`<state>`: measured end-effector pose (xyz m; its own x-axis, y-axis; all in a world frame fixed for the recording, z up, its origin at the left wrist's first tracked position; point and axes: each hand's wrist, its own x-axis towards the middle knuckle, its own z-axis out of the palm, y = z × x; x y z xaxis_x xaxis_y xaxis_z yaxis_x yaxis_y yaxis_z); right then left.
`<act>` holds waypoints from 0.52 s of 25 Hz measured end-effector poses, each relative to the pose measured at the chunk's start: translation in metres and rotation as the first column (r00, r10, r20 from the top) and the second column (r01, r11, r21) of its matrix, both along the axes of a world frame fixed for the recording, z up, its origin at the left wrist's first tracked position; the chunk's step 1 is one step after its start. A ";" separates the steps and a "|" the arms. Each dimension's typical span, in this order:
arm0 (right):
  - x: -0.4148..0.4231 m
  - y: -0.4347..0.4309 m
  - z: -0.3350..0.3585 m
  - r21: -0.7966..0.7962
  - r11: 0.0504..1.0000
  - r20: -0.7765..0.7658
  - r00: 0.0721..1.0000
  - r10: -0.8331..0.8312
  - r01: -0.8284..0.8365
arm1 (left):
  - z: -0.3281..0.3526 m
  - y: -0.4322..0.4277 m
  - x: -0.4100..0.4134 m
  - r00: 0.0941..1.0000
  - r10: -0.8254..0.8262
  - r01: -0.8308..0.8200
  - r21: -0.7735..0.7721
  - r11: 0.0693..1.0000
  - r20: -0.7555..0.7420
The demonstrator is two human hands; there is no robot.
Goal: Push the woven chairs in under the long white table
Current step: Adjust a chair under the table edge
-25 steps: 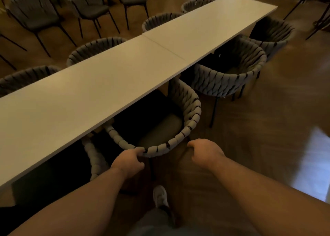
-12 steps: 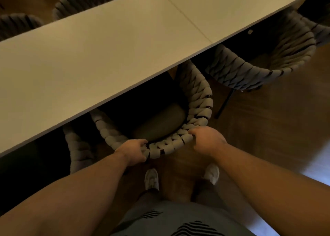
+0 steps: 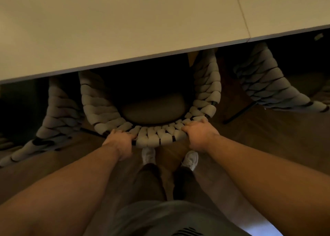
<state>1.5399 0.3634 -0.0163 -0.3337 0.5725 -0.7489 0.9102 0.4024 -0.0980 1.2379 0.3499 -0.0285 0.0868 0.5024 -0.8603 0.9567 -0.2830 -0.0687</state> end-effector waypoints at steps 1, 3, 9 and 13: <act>-0.001 0.006 -0.006 -0.010 0.998 0.025 0.998 0.057 -0.057 | -0.007 0.001 0.000 1.000 0.011 -0.011 -0.002 1.000 -0.007; -0.005 0.017 -0.020 -0.025 0.991 0.069 0.989 0.130 -0.129 | -0.016 0.007 0.001 1.000 0.016 -0.016 -0.007 1.000 -0.006; 0.001 0.037 -0.057 -0.022 0.978 0.111 0.971 0.211 -0.210 | -0.030 0.025 0.000 0.994 -0.111 0.110 -0.057 0.992 -0.012; 0.006 0.029 -0.051 0.011 0.985 0.110 0.979 0.172 -0.174 | -0.027 0.020 0.004 0.994 -0.104 0.103 -0.048 0.994 -0.025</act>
<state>1.5461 0.3920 -0.0674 -0.3468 0.5284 -0.7749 0.8314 0.5557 0.0069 1.2418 0.3700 -0.0558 0.1123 0.4510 -0.8854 0.9199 -0.3841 -0.0789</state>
